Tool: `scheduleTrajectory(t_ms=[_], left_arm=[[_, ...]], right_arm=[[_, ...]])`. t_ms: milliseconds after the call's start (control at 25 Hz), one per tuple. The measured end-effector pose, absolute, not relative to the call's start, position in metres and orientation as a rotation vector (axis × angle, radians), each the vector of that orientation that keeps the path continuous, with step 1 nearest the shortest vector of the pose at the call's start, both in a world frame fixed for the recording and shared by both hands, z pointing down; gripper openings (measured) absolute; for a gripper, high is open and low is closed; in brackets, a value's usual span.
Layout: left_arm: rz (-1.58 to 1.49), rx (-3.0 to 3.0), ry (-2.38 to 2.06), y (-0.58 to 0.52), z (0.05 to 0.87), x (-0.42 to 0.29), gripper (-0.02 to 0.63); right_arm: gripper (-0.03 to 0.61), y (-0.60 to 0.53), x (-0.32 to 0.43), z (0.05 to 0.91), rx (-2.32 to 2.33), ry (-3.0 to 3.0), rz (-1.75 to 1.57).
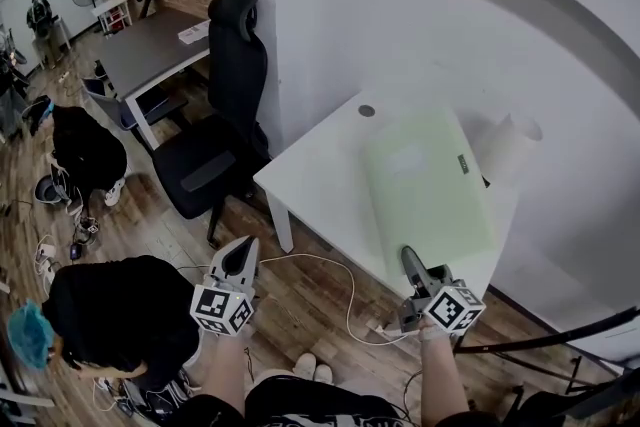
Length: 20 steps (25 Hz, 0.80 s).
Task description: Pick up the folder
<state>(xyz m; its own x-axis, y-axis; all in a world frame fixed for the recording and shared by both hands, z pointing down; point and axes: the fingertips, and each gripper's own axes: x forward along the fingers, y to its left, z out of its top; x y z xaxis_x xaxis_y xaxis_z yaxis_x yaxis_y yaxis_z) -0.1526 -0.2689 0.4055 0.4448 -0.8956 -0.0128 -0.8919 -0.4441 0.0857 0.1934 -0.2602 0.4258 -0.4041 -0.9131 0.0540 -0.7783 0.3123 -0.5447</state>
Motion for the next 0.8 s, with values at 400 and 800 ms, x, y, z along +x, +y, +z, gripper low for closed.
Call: scheduleTrajectory(t_ms=[400,800], left_arm=[[-0.109,2.613,-1.660,-0.267,0.391,-0.166,0.014],[-0.119,2.610,-1.668,-0.264,0.387,-0.172,0.014]], right_arm=[[0.298,-0.258,0.193,0.416,-1.616,2.383,-0.600],[0.298,-0.252,0.201,0.406,-1.714,2.377,-0.493]])
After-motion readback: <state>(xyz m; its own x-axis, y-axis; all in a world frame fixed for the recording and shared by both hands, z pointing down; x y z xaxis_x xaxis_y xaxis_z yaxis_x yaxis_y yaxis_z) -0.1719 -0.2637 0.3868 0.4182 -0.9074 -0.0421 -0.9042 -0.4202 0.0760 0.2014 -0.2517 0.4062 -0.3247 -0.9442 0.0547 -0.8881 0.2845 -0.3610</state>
